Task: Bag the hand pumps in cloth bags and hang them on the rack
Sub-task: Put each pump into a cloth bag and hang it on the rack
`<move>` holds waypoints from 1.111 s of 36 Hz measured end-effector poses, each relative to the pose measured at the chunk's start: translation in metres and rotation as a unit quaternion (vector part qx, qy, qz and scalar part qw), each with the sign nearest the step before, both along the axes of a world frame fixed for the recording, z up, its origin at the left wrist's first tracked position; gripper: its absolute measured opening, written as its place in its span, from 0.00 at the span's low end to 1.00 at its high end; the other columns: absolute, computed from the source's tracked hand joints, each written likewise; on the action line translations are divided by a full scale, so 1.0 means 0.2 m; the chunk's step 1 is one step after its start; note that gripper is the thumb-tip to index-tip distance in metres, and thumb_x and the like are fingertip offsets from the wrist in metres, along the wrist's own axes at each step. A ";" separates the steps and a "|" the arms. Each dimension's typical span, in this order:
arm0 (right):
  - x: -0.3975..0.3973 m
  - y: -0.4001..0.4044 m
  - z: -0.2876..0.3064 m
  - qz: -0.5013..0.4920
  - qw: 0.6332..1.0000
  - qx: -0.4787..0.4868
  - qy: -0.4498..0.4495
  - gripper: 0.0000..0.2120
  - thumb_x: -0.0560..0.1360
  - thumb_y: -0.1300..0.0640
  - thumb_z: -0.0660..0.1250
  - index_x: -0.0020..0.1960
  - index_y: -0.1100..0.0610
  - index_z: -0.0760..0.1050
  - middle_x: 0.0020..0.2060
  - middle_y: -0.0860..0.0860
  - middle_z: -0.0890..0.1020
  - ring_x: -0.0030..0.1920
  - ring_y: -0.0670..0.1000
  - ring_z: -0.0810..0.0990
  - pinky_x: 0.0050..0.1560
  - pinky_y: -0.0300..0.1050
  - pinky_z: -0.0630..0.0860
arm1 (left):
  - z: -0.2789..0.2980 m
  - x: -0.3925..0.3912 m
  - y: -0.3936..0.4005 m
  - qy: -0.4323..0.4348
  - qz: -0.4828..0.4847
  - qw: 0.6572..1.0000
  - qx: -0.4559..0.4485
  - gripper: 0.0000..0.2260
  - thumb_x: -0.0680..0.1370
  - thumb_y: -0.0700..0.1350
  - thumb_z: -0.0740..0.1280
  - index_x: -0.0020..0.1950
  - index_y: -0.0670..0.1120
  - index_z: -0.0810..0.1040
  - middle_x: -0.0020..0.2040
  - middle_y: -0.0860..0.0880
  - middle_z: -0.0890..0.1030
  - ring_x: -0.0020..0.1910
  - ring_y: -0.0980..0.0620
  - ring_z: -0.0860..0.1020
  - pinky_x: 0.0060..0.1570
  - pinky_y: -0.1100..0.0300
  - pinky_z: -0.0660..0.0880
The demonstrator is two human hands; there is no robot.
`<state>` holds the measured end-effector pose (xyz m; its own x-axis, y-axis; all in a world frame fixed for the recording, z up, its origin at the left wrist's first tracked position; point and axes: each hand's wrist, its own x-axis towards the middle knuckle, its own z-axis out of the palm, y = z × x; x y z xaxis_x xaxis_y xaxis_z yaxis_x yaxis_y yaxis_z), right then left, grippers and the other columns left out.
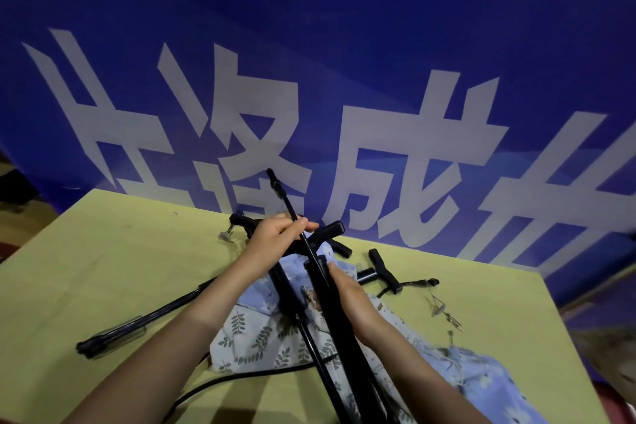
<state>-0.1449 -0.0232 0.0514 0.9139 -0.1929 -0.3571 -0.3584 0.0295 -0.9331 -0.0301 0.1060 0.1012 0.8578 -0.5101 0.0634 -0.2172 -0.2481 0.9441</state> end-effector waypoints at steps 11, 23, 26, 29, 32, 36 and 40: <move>0.04 0.00 0.07 -0.007 0.997 0.028 -0.078 0.11 0.79 0.48 0.63 0.56 0.51 0.76 0.35 0.50 0.78 0.33 0.47 0.76 0.37 0.42 0.71 | -0.04 -0.08 -0.07 0.091 -0.014 0.996 -0.009 0.14 0.82 0.49 0.60 0.48 0.50 0.85 0.52 0.48 0.84 0.52 0.53 0.82 0.56 0.61 0.74; 0.02 -0.07 0.07 -0.076 0.985 0.133 -0.084 0.15 0.77 0.45 0.64 0.40 0.56 0.76 0.33 0.57 0.75 0.29 0.53 0.72 0.31 0.43 0.68 | -0.02 -0.15 -0.15 0.214 0.060 0.959 -0.173 0.17 0.83 0.43 0.55 0.44 0.45 0.81 0.39 0.48 0.85 0.41 0.51 0.82 0.41 0.58 0.79; 0.03 -0.10 0.07 -0.114 0.980 0.132 -0.092 0.20 0.76 0.43 0.65 0.48 0.61 0.78 0.34 0.58 0.76 0.30 0.53 0.73 0.32 0.43 0.71 | -0.04 -0.13 -0.15 0.140 0.079 0.979 -0.128 0.16 0.83 0.41 0.55 0.47 0.47 0.82 0.43 0.49 0.83 0.43 0.53 0.80 0.41 0.63 0.73; 0.02 -0.14 0.08 -0.134 0.975 0.147 -0.098 0.19 0.80 0.46 0.60 0.49 0.62 0.76 0.32 0.56 0.75 0.28 0.52 0.72 0.30 0.43 0.68 | -0.07 -0.08 -0.12 0.151 0.112 0.975 -0.122 0.14 0.83 0.40 0.54 0.49 0.41 0.80 0.40 0.46 0.78 0.33 0.53 0.73 0.30 0.67 0.68; 0.00 -0.20 0.08 -0.155 0.967 0.180 -0.095 0.20 0.79 0.44 0.59 0.46 0.61 0.74 0.32 0.55 0.73 0.28 0.52 0.69 0.29 0.43 0.66 | -0.11 -0.07 -0.09 0.187 0.117 0.969 -0.113 0.14 0.83 0.40 0.54 0.50 0.38 0.79 0.36 0.44 0.77 0.28 0.54 0.71 0.26 0.67 0.66; -0.03 -0.27 0.08 -0.187 0.954 0.205 -0.117 0.20 0.78 0.43 0.60 0.47 0.61 0.71 0.33 0.55 0.72 0.30 0.53 0.68 0.32 0.46 0.65 | -0.18 -0.15 -0.10 0.229 0.076 0.969 -0.062 0.15 0.83 0.40 0.54 0.46 0.41 0.79 0.34 0.44 0.78 0.29 0.50 0.71 0.26 0.66 0.67; -0.09 -0.33 0.10 -0.210 0.940 0.230 -0.139 0.19 0.79 0.42 0.58 0.46 0.59 0.73 0.32 0.53 0.73 0.29 0.51 0.71 0.31 0.43 0.68 | -0.27 -0.29 -0.10 0.260 0.001 0.966 0.003 0.16 0.84 0.42 0.53 0.46 0.43 0.79 0.35 0.46 0.78 0.28 0.53 0.74 0.29 0.64 0.70</move>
